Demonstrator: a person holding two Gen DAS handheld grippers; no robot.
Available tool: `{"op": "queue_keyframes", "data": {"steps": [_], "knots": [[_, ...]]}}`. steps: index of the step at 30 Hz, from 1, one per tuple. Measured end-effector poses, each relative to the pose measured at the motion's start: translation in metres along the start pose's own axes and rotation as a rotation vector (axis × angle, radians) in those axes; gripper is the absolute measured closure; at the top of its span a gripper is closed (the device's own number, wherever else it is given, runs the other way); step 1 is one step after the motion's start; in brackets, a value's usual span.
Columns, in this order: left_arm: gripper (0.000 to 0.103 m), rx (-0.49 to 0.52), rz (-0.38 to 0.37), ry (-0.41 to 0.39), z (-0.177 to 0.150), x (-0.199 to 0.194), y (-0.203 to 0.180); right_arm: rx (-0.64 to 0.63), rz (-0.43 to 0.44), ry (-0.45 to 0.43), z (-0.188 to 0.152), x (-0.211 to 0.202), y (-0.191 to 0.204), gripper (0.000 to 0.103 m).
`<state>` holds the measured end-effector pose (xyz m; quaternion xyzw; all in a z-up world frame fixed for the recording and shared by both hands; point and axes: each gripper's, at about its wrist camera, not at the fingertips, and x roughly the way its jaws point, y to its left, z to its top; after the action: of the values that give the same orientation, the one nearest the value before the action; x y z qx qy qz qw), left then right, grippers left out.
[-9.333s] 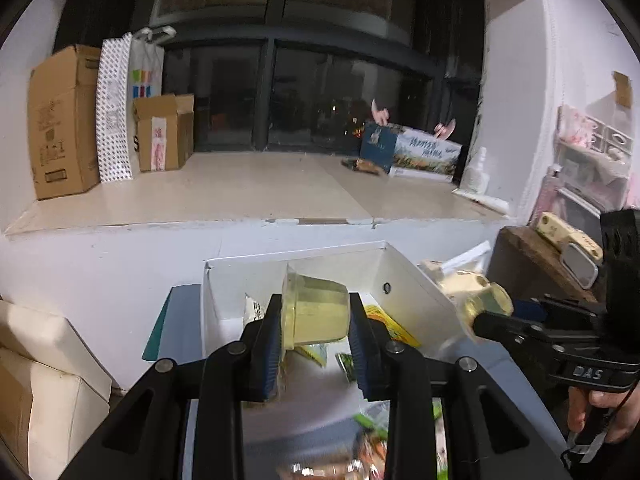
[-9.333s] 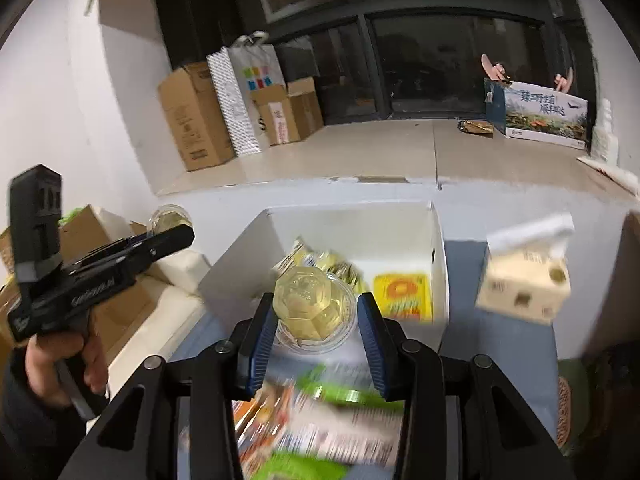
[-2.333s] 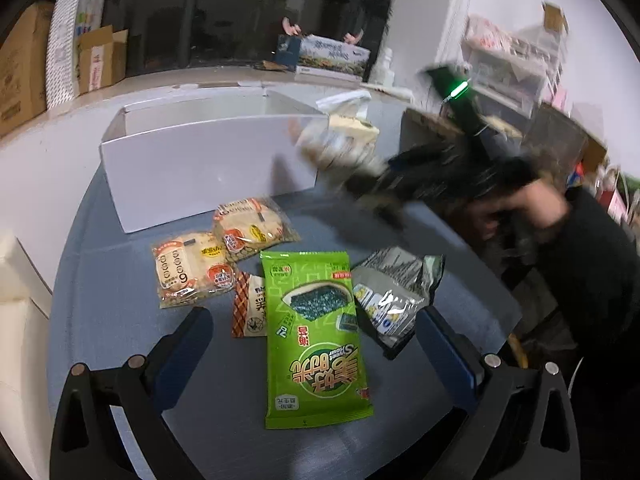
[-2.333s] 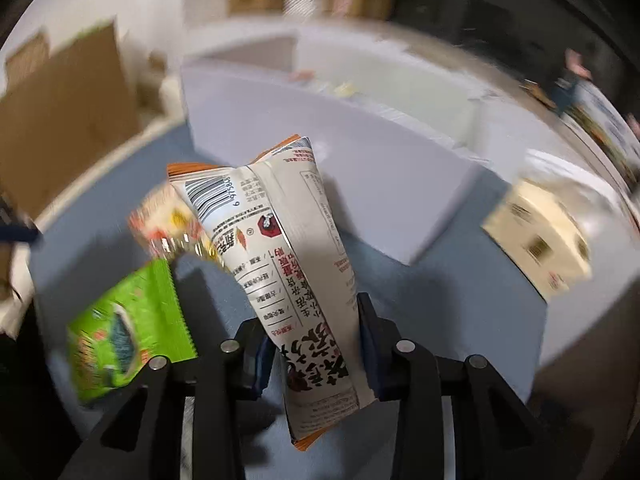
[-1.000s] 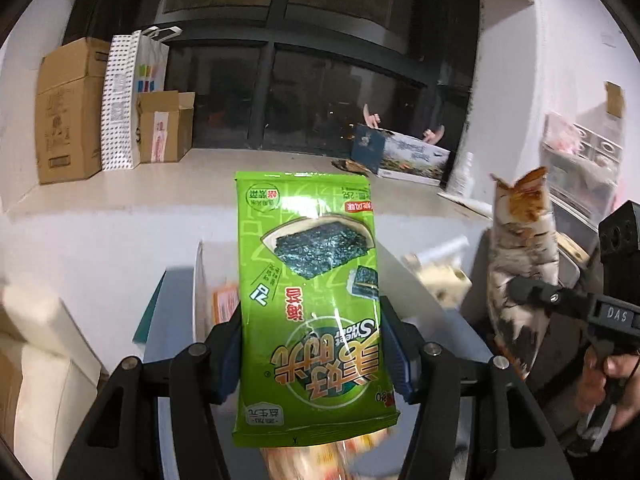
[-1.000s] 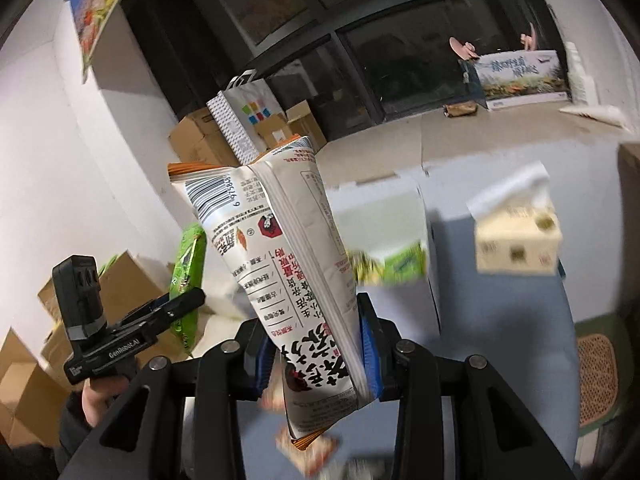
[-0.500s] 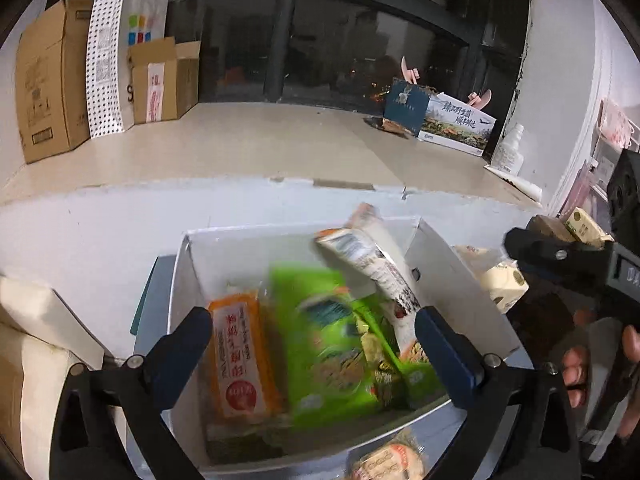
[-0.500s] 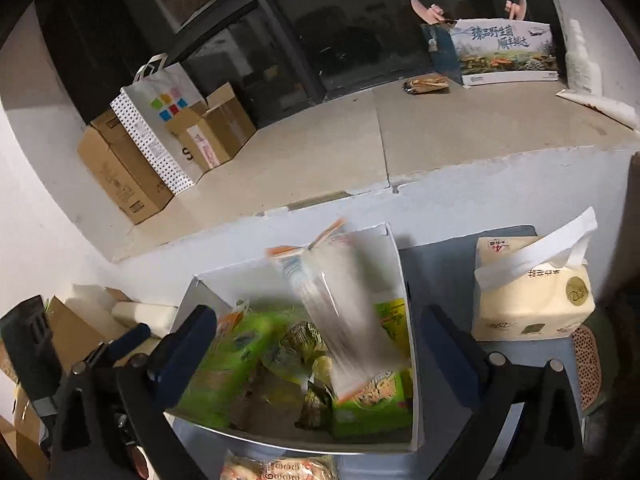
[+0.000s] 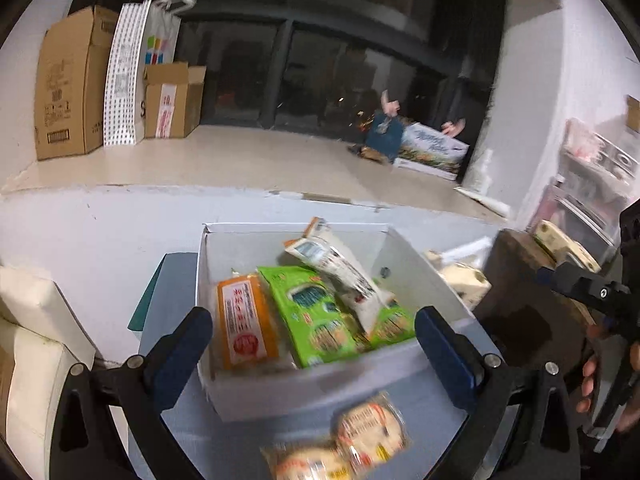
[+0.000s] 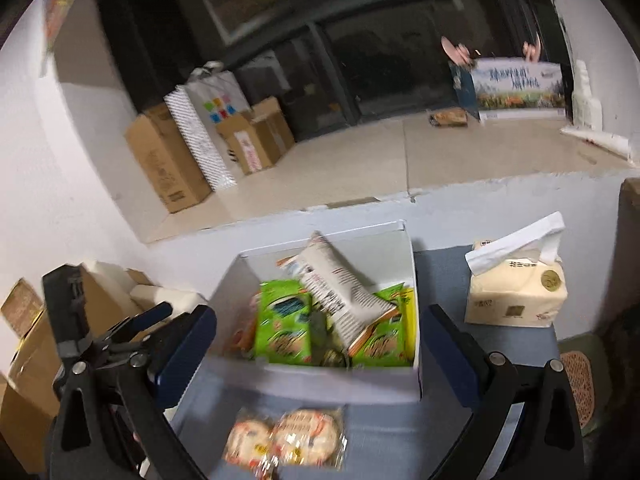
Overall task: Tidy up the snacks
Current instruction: 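Grasp the silver foil bag with the right tool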
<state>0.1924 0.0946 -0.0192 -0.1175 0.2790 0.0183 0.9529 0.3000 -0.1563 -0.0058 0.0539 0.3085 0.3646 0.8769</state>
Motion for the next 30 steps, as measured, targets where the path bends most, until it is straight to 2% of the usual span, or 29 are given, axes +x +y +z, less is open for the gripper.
{"op": "queue_keyframes", "data": {"steps": [2, 7, 11, 16, 19, 23, 27, 30], "knots": [[0.000, 0.016, -0.023, -0.005, -0.012, -0.017, -0.007, -0.016, -0.006, -0.022, -0.011, -0.022, 0.004, 0.000], [0.000, 0.080, -0.038, -0.016, -0.053, -0.058, -0.033, -0.032, -0.018, -0.025, -0.067, -0.067, 0.007, 0.000], [0.000, 0.107, -0.042, 0.011, -0.089, -0.077, -0.048, -0.033, -0.028, -0.020, -0.107, -0.088, 0.007, 0.000], [0.000, 0.096, -0.059, 0.055, -0.124, -0.093, -0.058, -0.081, -0.105, 0.014, -0.154, -0.102, 0.013, 0.000], [0.000, 0.091, -0.053, 0.063, -0.135, -0.099, -0.060, -0.119, -0.134, 0.059, -0.171, -0.098, 0.016, 0.000], [0.000, 0.096, -0.038, 0.081, -0.142, -0.099, -0.057, -0.101, -0.111, 0.145, -0.184, -0.077, 0.010, 0.000], [0.000, 0.089, -0.031, 0.095, -0.146, -0.099, -0.050, -0.017, -0.092, 0.258, -0.197, -0.050, -0.006, 0.000], [0.000, 0.069, -0.023, 0.110, -0.151, -0.097, -0.042, 0.048, -0.056, 0.308, -0.206, -0.039, -0.014, 0.000]]}}
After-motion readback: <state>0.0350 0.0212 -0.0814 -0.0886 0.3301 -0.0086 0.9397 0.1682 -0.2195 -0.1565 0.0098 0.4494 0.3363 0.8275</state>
